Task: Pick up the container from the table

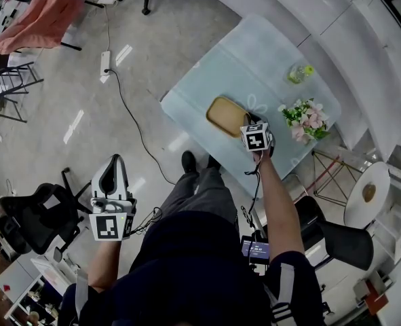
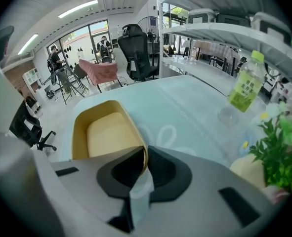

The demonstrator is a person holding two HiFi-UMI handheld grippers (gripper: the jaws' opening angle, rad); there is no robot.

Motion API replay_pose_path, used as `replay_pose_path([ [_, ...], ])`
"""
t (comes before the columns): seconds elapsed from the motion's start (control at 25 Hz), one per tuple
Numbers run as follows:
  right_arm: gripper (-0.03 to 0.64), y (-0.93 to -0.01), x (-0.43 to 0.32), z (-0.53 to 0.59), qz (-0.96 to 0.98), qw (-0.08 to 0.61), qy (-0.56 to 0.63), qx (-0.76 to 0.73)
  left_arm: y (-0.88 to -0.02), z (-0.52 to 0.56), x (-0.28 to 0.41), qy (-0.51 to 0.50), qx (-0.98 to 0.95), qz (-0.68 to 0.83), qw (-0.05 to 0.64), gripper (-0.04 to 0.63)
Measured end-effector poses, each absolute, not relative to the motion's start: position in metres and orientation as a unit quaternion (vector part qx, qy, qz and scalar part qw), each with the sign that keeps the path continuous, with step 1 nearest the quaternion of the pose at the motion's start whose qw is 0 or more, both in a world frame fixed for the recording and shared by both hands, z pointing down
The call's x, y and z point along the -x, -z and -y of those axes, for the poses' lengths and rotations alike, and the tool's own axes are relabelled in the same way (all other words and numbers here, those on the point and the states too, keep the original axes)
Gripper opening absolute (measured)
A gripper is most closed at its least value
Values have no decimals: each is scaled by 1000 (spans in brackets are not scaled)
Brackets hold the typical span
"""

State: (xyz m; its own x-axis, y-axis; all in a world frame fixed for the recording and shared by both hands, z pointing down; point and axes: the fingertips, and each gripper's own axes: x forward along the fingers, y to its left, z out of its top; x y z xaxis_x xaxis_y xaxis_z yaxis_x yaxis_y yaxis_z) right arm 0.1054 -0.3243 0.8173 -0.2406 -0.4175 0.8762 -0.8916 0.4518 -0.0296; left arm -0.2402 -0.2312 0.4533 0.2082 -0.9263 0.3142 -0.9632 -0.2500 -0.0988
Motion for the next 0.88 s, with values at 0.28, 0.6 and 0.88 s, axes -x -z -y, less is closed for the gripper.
replay_pose_path([
  [0.28,25,-813,-110,324,735,423,-281,-449,-452,231,240,-154,-775,610,61,3],
  [0.6,21,-801,-114,321,735,411,-286,-458,-451,230,241,-150,-779,606,56,3],
  [0.88,20,-791,-113,314,733,380,-318,-466,-447,226,241,-146,-783,603,51,3],
])
